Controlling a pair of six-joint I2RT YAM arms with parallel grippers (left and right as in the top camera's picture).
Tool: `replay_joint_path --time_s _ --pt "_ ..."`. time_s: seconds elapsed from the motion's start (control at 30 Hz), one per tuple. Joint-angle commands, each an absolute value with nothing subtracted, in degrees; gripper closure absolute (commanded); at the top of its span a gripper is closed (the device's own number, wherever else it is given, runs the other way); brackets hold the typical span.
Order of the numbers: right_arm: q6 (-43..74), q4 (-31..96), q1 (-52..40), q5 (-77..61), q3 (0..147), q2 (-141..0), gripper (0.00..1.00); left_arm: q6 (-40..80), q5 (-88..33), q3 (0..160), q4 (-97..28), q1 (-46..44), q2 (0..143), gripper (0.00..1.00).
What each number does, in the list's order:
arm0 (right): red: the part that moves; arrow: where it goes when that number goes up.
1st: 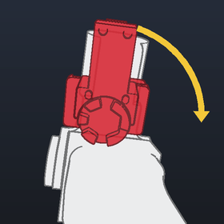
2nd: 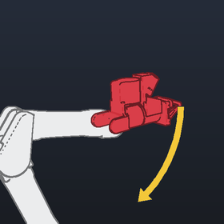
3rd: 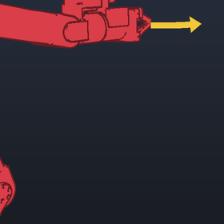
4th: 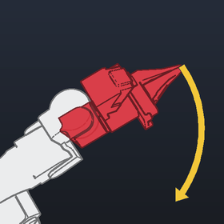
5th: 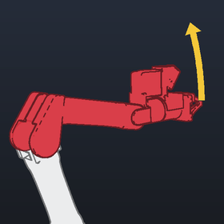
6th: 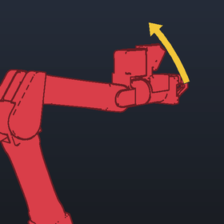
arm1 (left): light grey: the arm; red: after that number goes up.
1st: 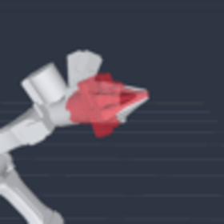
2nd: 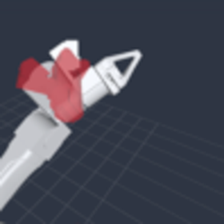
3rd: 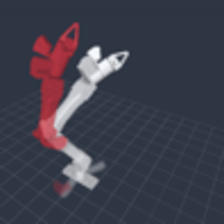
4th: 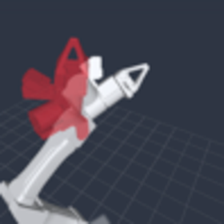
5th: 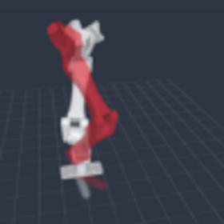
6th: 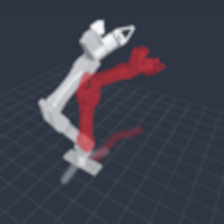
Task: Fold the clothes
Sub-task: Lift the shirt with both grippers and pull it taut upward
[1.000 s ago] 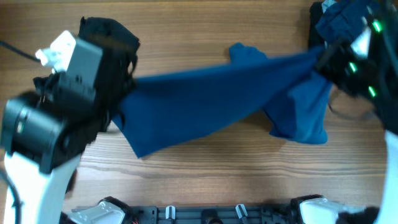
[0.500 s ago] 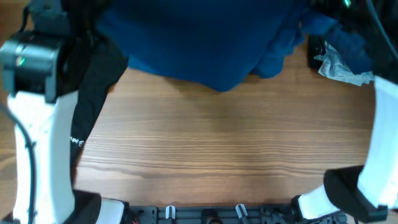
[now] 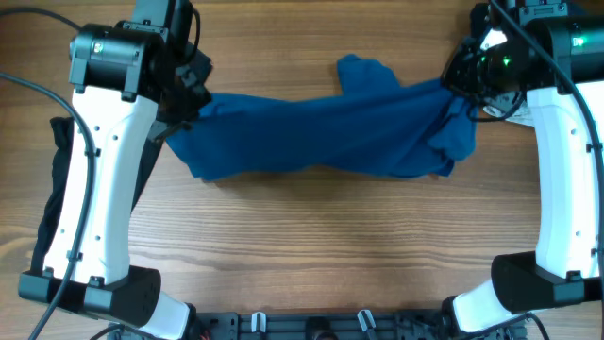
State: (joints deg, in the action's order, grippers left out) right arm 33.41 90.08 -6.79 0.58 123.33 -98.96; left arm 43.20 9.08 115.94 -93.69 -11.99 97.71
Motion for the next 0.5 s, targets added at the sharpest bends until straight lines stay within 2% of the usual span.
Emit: replay_joint_path --time_s 0.0,0.2,0.27,0.33,0.47 --pt "34.15 84.05 -6.13 3.16 123.52 -99.74 0.94 42.35 10.11 115.70 -84.33 -10.94 98.10 0.96" --pt "33.06 51.33 -4.64 0.62 123.52 -103.04 0.96 37.65 12.80 115.72 -48.49 -8.38 102.74 0.96" --pt "32.99 44.56 -2.66 -1.91 125.14 -103.07 0.94 33.36 14.09 116.38 -38.26 -7.44 102.69 0.96" --pt "32.53 43.99 -0.49 -2.79 129.23 -103.07 0.94 29.98 17.65 121.64 -36.14 -7.22 102.43 0.96" --pt "26.76 49.30 3.38 -3.75 141.27 -102.13 0.91 25.65 21.37 139.72 -45.21 -7.27 100.97 0.96"
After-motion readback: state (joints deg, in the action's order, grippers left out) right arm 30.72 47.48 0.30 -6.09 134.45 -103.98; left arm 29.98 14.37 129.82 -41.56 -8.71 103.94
